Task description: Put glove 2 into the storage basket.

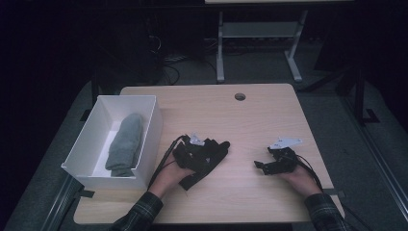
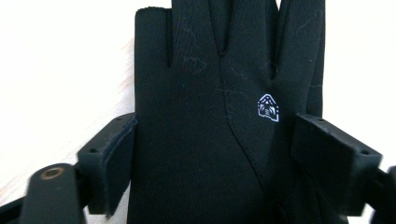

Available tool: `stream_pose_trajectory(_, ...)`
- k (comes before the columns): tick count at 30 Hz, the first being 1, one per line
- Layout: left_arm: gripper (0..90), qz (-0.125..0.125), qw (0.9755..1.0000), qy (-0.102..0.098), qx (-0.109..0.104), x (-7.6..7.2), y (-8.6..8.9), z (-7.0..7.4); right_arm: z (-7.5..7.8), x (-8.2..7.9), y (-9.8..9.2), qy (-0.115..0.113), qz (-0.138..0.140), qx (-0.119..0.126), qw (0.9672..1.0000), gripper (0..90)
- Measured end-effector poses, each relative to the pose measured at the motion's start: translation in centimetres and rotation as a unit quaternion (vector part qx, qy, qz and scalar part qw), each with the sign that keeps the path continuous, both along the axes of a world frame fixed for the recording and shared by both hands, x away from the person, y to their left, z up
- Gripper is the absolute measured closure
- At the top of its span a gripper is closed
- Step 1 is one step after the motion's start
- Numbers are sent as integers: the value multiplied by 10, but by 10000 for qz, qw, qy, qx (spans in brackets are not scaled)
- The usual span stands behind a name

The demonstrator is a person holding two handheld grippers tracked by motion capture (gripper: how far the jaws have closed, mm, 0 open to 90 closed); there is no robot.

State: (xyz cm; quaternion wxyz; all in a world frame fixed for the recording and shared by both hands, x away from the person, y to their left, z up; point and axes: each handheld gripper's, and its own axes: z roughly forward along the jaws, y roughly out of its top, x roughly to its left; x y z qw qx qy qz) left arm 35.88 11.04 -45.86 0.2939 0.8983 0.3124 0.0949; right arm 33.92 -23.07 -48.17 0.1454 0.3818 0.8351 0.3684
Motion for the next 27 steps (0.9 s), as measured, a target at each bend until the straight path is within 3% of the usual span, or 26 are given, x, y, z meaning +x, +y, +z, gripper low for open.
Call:
stream_pose_trajectory(6, 232, -57, 10000, 37, -69, -1, 3, 0, 0, 0, 0, -2, 1, -3, 10000, 172)
stream_pose_trajectory(8, 298, -106, 9999, 46, -96, -2, 2, 1, 0, 0, 0, 0, -2, -2, 10000, 171)
stream_pose_trajectory(12, 536, -367, 9992, 124, -135, -5, 2, 4, 0, 0, 0, -2, -3, -3, 10000, 171)
stream_pose_trajectory(15, 621, -400, 9990, 195, -65, -6, -2, 6, 0, 0, 0, -3, -2, -4, 10000, 172)
stream_pose_trajectory(23, 654, -353, 9983, 439, -141, -3, -1, 11, 0, 0, 0, -2, -5, -4, 10000, 172)
stream_pose_trajectory(27, 657, -324, 9982, 450, -236, -4, -1, 19, 0, 0, 0, -8, -11, -1, 10000, 172)
